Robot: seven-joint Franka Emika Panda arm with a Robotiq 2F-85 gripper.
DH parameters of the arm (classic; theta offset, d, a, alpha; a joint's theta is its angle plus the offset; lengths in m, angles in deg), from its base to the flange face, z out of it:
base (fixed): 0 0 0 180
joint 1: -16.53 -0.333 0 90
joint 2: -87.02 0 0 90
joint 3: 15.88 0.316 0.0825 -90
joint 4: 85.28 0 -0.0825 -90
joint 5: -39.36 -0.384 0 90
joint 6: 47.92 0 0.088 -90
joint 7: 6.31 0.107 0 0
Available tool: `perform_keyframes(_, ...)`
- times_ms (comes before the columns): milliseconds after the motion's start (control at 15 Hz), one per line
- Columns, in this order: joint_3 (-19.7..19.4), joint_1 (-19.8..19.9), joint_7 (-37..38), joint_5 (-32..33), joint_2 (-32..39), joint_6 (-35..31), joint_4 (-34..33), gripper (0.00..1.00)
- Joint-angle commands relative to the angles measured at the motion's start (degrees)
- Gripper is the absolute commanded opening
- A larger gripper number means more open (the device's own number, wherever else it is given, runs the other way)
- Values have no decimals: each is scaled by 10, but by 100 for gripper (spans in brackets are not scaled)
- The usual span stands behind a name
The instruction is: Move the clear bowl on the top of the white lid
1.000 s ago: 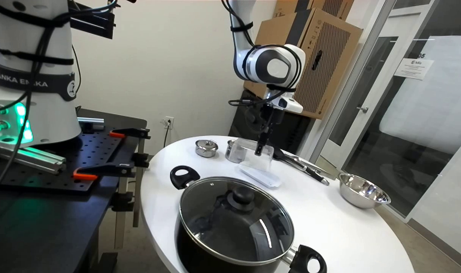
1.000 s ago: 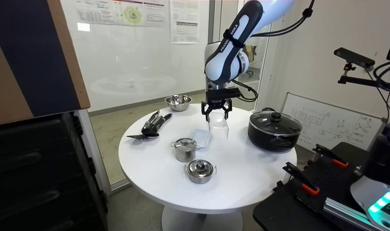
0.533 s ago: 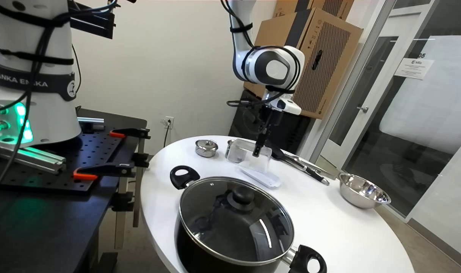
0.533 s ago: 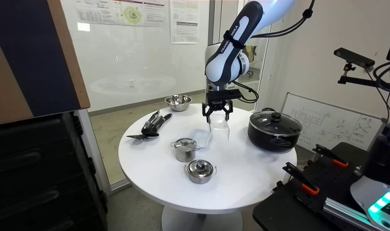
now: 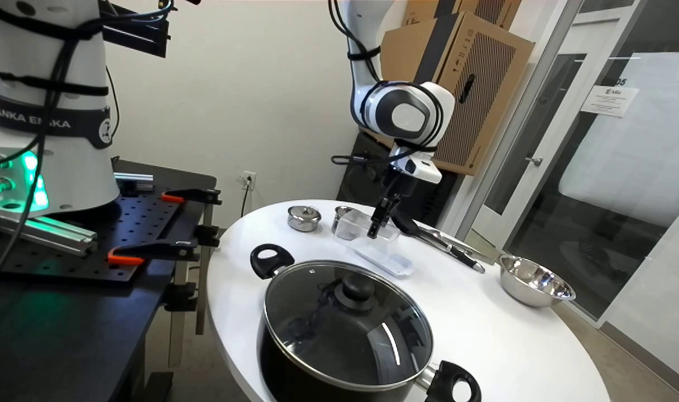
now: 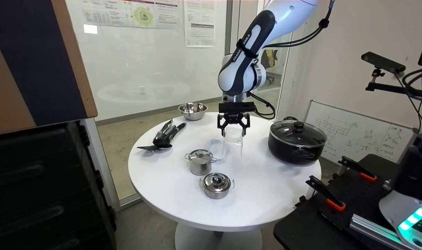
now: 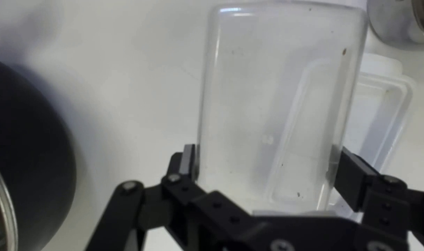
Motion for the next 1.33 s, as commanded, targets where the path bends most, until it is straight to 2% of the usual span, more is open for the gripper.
perform_keyframes(0,6,16,23,-28,13,34,-48,65)
perform_keyframes(200,2,17,42,-26,26,54,-79,65)
perform_keyframes(733,5,17,106,-22,112,126,-209,65)
perform_keyframes(1267,14,8,103,-11,174,141,-293,65)
